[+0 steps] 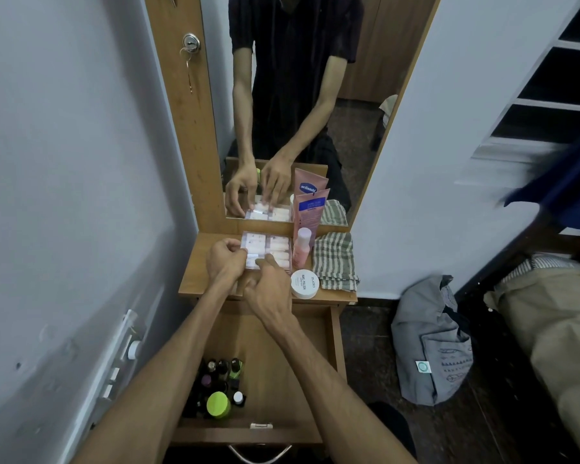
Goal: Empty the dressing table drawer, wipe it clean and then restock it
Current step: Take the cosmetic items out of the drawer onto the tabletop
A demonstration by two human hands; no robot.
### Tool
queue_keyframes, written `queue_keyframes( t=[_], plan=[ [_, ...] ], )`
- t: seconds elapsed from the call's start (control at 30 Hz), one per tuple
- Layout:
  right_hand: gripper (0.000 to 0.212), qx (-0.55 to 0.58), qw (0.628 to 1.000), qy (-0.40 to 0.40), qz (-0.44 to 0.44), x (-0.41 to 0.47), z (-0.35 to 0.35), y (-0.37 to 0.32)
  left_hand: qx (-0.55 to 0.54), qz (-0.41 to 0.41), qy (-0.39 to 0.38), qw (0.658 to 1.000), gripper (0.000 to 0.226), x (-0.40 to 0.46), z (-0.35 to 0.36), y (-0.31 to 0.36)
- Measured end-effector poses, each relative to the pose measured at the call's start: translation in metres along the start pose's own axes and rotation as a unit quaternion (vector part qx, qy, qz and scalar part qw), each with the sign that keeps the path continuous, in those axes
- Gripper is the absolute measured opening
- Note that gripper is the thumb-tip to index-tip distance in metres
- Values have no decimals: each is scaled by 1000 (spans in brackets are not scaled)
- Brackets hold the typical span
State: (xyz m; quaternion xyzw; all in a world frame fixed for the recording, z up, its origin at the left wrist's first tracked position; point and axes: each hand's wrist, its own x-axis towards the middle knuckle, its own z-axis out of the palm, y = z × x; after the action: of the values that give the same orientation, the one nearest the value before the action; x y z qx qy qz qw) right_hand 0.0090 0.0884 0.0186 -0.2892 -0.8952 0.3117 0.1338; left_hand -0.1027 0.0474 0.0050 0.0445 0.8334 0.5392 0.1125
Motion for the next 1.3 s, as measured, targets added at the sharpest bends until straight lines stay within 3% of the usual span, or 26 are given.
queue_keyframes(
  t=[0.4, 0.5, 0.63, 0.77, 0.9, 1.03, 1.17, 1.3],
  plan=[
    [51, 16, 1000, -26, -2, 13, 13, 25, 5, 39, -37, 999, 24, 4, -3, -12],
    [55, 29, 999, 12, -22, -2, 8, 22, -11, 44, -11, 999, 25, -5, -11, -14],
    [37, 93, 991, 80, -57, -36, 8, 29, -3, 80, 41, 996, 21, -26, -35, -24],
    [19, 147, 988, 51, -2, -68, 15, 45, 1, 121, 48, 992, 22, -49, -65, -41],
    [15, 133, 990, -24, 25, -92, 23, 56, 27, 120, 11, 992, 27, -76, -87, -61],
    [20, 92, 990, -99, 32, -107, 29, 58, 118, 145, -36, 982, 18, -102, -103, -80],
    [33, 61, 988, -136, 31, -117, 35, 53, 235, 183, -119, 947, 12, -119, -107, -91],
    [28, 38, 988, -145, 34, -120, 39, 48, 318, 212, -180, 906, 20, -129, -103, -92]
  ],
)
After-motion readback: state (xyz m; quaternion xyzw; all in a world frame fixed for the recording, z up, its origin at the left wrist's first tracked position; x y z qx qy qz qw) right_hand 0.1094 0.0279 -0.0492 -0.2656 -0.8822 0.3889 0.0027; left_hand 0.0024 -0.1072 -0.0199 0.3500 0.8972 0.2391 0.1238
